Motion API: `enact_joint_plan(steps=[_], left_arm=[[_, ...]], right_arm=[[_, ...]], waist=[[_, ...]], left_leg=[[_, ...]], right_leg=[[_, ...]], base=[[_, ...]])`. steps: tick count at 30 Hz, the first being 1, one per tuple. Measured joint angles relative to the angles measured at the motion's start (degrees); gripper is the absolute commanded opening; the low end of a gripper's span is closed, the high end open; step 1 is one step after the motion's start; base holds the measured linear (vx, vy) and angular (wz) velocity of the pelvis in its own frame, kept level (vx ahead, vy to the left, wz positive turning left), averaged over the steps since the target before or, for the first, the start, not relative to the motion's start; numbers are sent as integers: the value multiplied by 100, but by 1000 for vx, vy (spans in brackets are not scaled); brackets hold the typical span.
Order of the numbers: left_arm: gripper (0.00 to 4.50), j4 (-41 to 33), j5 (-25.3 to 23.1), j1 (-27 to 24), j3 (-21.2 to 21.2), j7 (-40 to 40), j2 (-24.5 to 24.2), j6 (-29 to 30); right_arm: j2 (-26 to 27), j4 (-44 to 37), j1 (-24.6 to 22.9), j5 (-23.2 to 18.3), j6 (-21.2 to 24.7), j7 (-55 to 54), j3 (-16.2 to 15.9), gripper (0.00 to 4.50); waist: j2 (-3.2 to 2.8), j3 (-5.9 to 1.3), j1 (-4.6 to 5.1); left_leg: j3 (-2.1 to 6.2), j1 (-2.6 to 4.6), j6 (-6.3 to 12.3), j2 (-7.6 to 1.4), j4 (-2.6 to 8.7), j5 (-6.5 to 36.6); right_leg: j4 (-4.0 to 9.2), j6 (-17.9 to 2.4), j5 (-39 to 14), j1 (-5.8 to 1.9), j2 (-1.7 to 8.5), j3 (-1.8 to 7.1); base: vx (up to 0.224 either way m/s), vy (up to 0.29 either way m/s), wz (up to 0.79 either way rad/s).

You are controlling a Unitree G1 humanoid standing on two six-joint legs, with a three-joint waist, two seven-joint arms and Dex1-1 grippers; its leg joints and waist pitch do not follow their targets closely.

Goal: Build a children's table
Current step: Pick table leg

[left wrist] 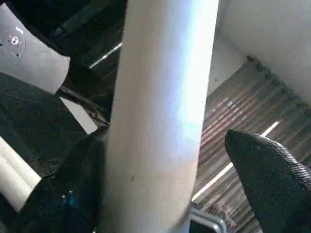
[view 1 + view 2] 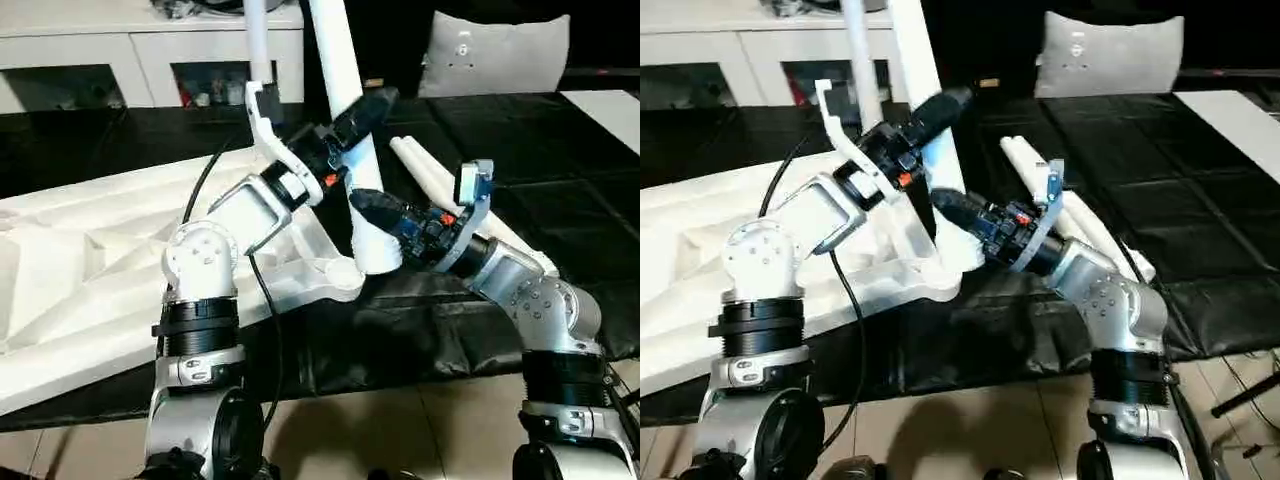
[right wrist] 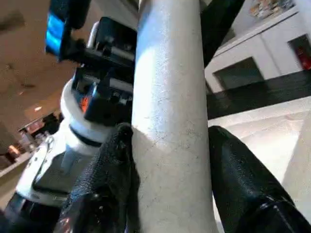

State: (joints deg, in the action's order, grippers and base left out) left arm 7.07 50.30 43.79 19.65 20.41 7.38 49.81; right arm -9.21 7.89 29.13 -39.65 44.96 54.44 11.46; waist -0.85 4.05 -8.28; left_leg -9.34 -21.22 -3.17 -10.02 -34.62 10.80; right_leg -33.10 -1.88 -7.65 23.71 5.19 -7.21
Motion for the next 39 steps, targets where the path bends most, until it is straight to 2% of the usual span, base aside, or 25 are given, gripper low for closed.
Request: enact_joint_plan(steps=[2,4,7,8,10,12,15,18,21,34,35,39], left_arm=[[368,-2,14,0,15,-15,-2,-1],[326,-11,-25,-4,-47,-18,-15,-21],[319,-80,-327,-53,-288,-103,-98,-148],[292,-99,-530,-63,-453,-169,-173,-237],[284,-103,-1145,-73,-786,-475,-249,-545],[282,-92,-1680,-116,-976,-922,-170,-957],[246,-92,-1954,-157,-1018,-1270,-22,-1276],[244,-92,-2066,-168,-1027,-1388,-15,-1385],[206,-92,-2227,-175,-1089,-1474,-9,-1549],[191,-92,-2548,-270,-1315,-1551,-20,-1765],[191,-92,-2566,-270,-1330,-1548,-34,-1766],[190,-92,-2622,-269,-1506,-1293,-241,-1709]], right_arm=[[-5,-10,0,-33,-1,51,-8,189],[-30,-46,-4,6,-51,51,-60,189],[-47,-124,-7,261,-364,-64,-206,189],[-31,-128,-5,428,-560,-193,-285,189],[90,-107,-5,860,-1021,-588,-471,189],[222,-70,-6,1468,-1700,-1020,-761,189],[365,56,-13,1905,-2298,-1277,-1005,189],[414,154,-14,2083,-2597,-1384,-1095,189],[541,333,-13,2223,-2964,-1535,-1161,189],[558,690,-12,2497,-3561,-1696,-1326,189],[557,713,1,2499,-3562,-1697,-1330,244],[495,691,4,2117,-3123,-1491,-1166,265]], waist=[[0,0,-6],[0,0,-8],[0,0,-2],[-1,0,-2],[-1,-1,19],[-1,-1,34],[-1,-1,26],[-1,0,24],[-1,-1,18],[-1,-1,34],[-1,-1,35],[-1,-1,27]], left_leg=[[0,-2,6,0,0,0],[0,-3,17,0,0,-7],[0,0,13,0,2,-6],[1,2,-4,0,4,3],[2,5,-12,0,7,3],[2,3,-14,0,7,2],[3,-4,-13,0,9,4],[3,-14,-10,1,8,5],[4,-21,-8,1,8,5],[3,-17,-8,0,7,5],[3,-17,-8,1,7,5],[3,-15,-1,0,7,0]], right_leg=[[3,0,0,0,0,0],[4,0,0,1,0,0],[3,2,1,0,0,0],[3,3,1,0,0,-1],[3,9,5,-1,-1,-1],[5,14,7,1,-1,-2],[11,16,6,2,0,-5],[13,17,5,10,0,-5],[12,17,6,17,0,-5],[7,15,7,17,1,-3],[7,14,7,16,1,-3],[6,13,8,15,1,-2]], base=[[0,0,0],[0,0,0],[0,0,0],[0,0,0],[0,0,0],[0,0,0],[0,0,0],[0,0,0],[0,0,0],[0,0,0],[0,0,0],[0,0,0]])
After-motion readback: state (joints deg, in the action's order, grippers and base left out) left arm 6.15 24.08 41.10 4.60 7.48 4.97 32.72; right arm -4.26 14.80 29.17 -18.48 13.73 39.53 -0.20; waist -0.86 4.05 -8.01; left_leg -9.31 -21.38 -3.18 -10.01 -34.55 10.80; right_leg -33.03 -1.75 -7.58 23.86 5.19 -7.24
